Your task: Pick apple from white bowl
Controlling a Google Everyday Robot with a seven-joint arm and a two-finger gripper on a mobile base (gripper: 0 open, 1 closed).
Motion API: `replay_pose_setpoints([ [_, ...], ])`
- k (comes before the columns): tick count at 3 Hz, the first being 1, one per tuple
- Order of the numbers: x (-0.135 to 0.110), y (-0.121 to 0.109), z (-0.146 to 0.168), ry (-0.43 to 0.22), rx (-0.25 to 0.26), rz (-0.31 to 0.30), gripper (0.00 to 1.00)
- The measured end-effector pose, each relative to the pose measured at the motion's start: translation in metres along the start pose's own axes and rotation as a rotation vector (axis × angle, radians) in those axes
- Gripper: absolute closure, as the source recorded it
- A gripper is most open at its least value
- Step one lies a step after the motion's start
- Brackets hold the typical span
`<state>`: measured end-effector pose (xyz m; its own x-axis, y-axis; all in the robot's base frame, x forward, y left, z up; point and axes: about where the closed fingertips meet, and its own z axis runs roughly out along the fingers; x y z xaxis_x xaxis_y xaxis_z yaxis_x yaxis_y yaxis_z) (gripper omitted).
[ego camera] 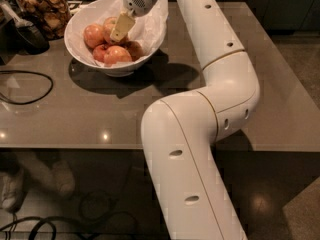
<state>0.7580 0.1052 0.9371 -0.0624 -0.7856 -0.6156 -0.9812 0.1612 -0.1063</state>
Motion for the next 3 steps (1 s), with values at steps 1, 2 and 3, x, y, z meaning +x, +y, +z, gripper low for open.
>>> replay_pose_setpoints([
  [1,-0.0130,-0.0047,-0.0121,-0.021,0.044,-0.002,1.00],
  [2,-0.0202,-0.0017,-0.0114,-0.045,0.032,0.007,1.00],
  [3,-0.0218,0.0009,-0.0082,-0.062,0.014,0.019,1.00],
])
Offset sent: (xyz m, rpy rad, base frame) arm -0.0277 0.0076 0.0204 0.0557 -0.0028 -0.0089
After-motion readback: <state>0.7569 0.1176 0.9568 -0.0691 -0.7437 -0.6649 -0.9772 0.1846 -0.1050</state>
